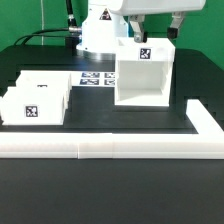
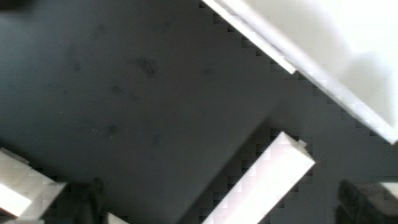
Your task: Assemble drawer
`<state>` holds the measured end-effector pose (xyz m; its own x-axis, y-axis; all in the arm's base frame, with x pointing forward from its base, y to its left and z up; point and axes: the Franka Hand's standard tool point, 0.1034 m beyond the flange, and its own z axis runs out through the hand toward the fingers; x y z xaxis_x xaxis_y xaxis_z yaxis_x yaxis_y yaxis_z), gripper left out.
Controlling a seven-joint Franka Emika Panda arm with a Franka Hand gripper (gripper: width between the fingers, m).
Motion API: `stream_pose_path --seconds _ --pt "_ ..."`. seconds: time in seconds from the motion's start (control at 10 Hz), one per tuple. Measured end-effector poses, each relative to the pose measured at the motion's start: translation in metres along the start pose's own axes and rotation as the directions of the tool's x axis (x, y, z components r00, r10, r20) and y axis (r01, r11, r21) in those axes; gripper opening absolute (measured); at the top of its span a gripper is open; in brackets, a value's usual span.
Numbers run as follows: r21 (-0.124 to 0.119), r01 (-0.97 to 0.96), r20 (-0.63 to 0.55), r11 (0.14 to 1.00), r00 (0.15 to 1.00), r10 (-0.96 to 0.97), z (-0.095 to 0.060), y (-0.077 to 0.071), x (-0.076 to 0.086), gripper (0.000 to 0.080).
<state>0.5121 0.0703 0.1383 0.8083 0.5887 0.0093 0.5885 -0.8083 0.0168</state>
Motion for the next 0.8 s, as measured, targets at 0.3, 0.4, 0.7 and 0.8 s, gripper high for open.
stream_pose_path --seconds 0.3,0.4,0.7,0.8 --pt "-0.012 -0.246 -0.020 0.969 0.969 0.246 -0.002 -0.024 -0.022 0.0650" --pt "-0.012 -0.324 -0.012 0.946 0.946 0.324 -0.003 -0.039 -0.029 0.0650" --pt "0.044 -0.495 0.017 0.868 0.869 0.495 0.004 -0.066 -0.032 0.0650" --pt "0.044 -0.487 0.016 0.872 0.873 0.487 0.004 -0.065 -0.032 0.0650"
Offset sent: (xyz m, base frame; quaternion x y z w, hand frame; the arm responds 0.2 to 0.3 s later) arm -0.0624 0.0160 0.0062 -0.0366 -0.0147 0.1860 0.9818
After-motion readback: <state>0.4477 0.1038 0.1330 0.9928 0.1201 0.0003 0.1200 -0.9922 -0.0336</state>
